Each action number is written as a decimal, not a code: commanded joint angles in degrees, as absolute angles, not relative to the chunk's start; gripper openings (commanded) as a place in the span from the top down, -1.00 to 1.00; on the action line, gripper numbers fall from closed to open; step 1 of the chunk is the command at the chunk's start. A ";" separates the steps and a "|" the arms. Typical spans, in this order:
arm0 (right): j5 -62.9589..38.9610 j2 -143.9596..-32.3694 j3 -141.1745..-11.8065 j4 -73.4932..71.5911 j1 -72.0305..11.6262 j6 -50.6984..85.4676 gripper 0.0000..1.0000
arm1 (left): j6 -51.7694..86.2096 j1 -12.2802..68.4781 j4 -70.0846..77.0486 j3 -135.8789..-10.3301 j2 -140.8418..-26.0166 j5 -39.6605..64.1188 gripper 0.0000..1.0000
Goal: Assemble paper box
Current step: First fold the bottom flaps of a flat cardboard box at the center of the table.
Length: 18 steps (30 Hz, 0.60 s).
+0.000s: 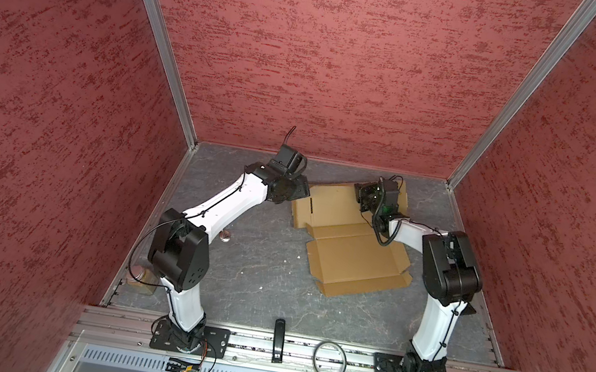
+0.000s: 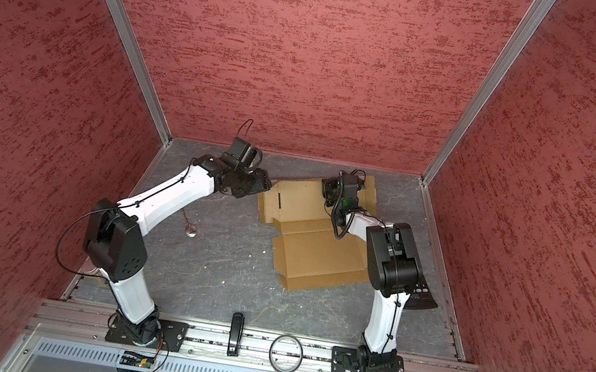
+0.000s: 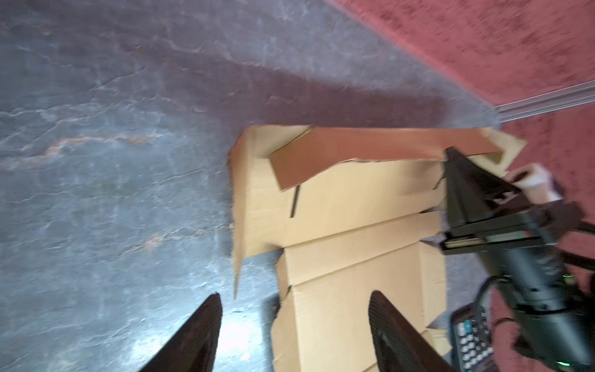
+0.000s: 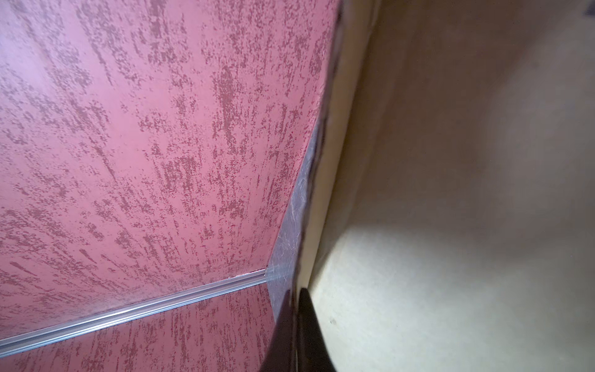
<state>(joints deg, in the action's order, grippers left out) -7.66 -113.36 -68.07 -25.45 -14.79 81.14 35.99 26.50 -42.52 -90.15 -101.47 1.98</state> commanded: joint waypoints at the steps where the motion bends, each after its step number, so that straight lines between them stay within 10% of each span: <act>1: -6.58 -111.84 -69.08 -26.15 -14.57 81.17 0.98 | 31.76 25.95 -45.17 -90.08 -102.91 -1.14 -0.38; 18: -6.32 -111.35 -70.29 -24.50 -14.55 80.45 0.99 | 29.03 26.03 -31.98 -85.84 -110.12 -1.68 0.04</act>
<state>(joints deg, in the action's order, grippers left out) -7.64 -113.34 -68.58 -24.60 -14.79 80.51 29.91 26.15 -35.92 -86.78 -109.51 -1.26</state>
